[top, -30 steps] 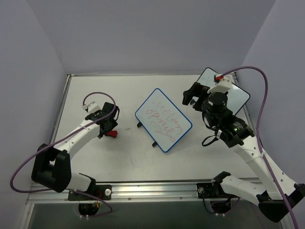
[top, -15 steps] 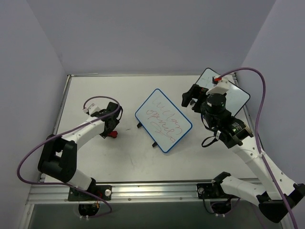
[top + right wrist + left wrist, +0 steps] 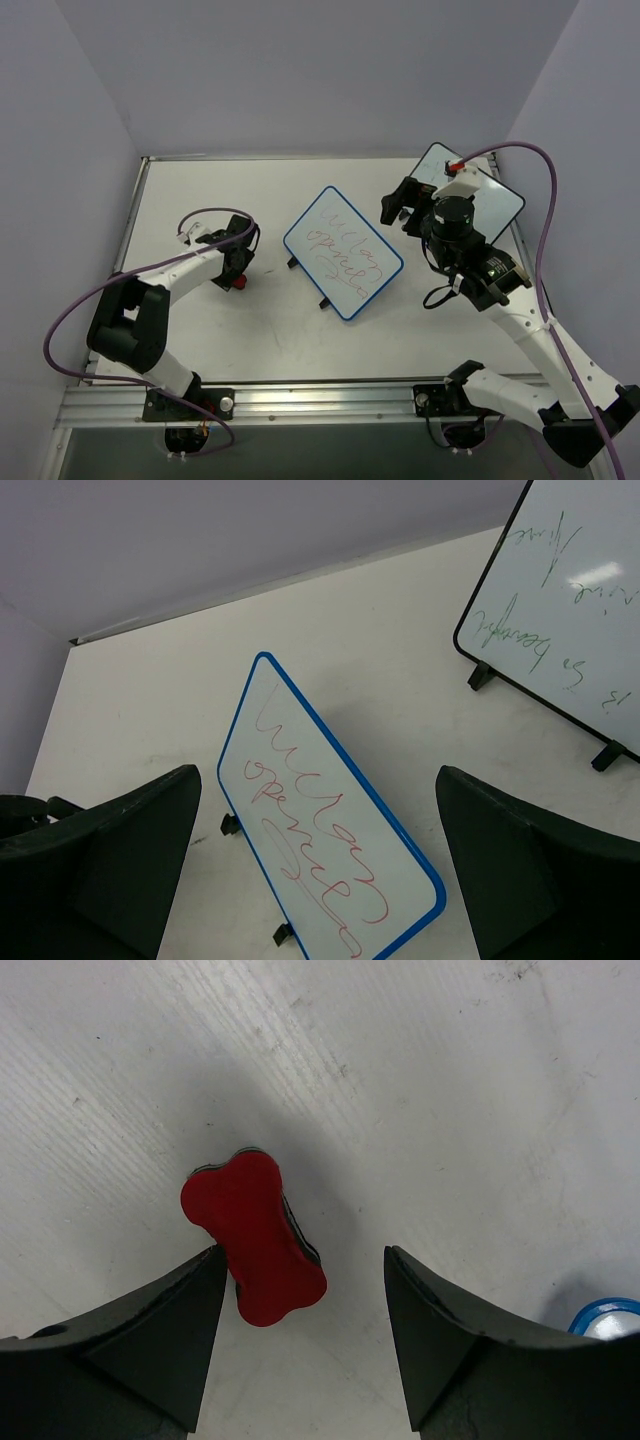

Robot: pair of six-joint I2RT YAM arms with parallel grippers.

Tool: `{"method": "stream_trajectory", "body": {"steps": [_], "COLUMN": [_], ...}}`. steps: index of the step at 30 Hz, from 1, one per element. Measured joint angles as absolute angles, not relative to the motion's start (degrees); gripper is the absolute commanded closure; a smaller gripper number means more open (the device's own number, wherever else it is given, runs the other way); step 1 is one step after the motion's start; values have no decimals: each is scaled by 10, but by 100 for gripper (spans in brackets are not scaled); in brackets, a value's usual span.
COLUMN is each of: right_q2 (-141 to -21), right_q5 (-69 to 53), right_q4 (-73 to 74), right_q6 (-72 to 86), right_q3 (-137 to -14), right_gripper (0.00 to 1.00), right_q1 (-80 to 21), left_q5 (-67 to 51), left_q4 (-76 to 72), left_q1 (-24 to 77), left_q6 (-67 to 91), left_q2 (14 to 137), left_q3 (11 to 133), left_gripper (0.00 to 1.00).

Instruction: Erase the whiteboard

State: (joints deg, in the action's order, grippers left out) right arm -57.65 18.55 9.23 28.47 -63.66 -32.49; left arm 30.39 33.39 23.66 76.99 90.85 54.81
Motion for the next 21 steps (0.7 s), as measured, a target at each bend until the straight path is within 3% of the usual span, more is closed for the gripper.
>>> {"method": "stream_trajectory", "body": {"steps": [21], "right_q2": [-579], "right_q5": [185], "right_q4": [92], "right_q6": [285], "right_q3": [-624], "right_gripper": [0], "right_q1": [-325], "left_q5": [291], "left_q4": [323], "left_q1": [222], "left_q6": [781], "left_q2": [911], "left_q3": [528], "left_gripper": [28]}}
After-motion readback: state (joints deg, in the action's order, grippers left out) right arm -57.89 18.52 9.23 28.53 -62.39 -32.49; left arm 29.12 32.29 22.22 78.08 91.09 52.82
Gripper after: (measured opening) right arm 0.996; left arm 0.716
